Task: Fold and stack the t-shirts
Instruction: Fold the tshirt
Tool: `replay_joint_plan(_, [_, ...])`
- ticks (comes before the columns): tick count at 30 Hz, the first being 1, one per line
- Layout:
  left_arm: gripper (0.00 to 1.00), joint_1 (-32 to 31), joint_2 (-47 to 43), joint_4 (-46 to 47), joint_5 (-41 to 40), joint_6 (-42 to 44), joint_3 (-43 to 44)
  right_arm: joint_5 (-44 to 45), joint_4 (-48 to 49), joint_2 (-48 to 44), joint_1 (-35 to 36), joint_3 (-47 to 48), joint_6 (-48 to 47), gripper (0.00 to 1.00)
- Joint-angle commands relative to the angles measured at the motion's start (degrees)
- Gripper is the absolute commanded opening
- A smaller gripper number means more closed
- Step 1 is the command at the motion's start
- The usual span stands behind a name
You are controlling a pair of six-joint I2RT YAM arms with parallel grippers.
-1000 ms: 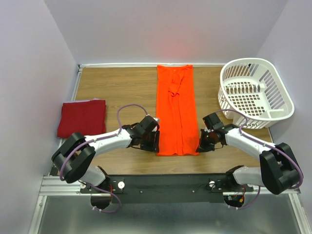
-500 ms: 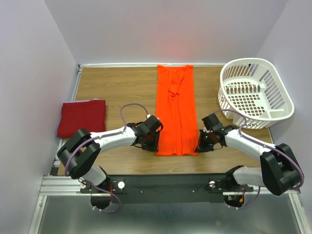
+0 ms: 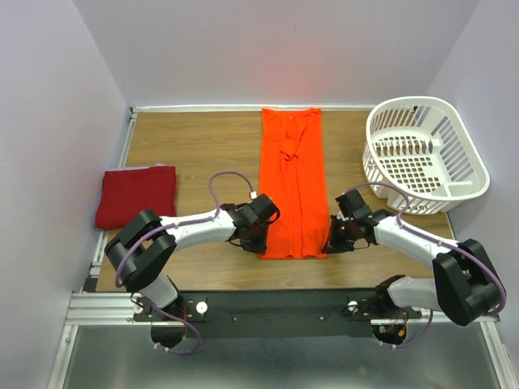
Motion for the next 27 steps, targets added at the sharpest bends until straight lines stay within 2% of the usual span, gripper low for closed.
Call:
replay_joint_plan(1, [0.29,-0.62,2.18,-3.14,-3.19,-0.88,-1.15,1.86,-0.64,0.02,0.57,-2.46,-0.43,0.00])
replay_joint_plan(6, [0.00,-0.88,0.26,-4.63,-3.36,-1.58,-3.17,-0.24,-0.72,-1.55,1.36,-3.33,1.06,0.01])
replay_joint_plan(11, [0.00,-3.25,-5.89,-8.06,-2.14,-3.25,-6.51,-2.44,-2.56,-5.16,6.18,-5.27,5.54,0.00])
replay_joint_plan(16, [0.00,-10.26,-16.16,-10.17,3.04,-10.62,-11.61,-1.74,-7.57,-10.33,17.77,-6.06,12.83,0.01])
replay_joint_plan(20, [0.00,-11.17,-20.84,-6.50,4.90,-12.04,-12.93,0.26,-11.26,-12.37,18.59,-3.09,12.06,0.00])
replay_joint_plan(22, [0.00,-9.24,-21.73,-4.73,4.81,-10.82,-12.50,7.20,-13.37,-11.41,18.59,0.60,11.09,0.00])
replay_joint_plan(24, [0.00,-4.41,-20.68,-1.93,4.46,-6.61,-11.10,13.07,-14.79,-8.18,18.41,6.11,9.17,0.00])
replay_joint_plan(27, [0.00,3.15,-18.74,0.89,3.41,-0.55,-8.02,16.53,-14.70,-2.63,15.35,11.07,4.95,0.00])
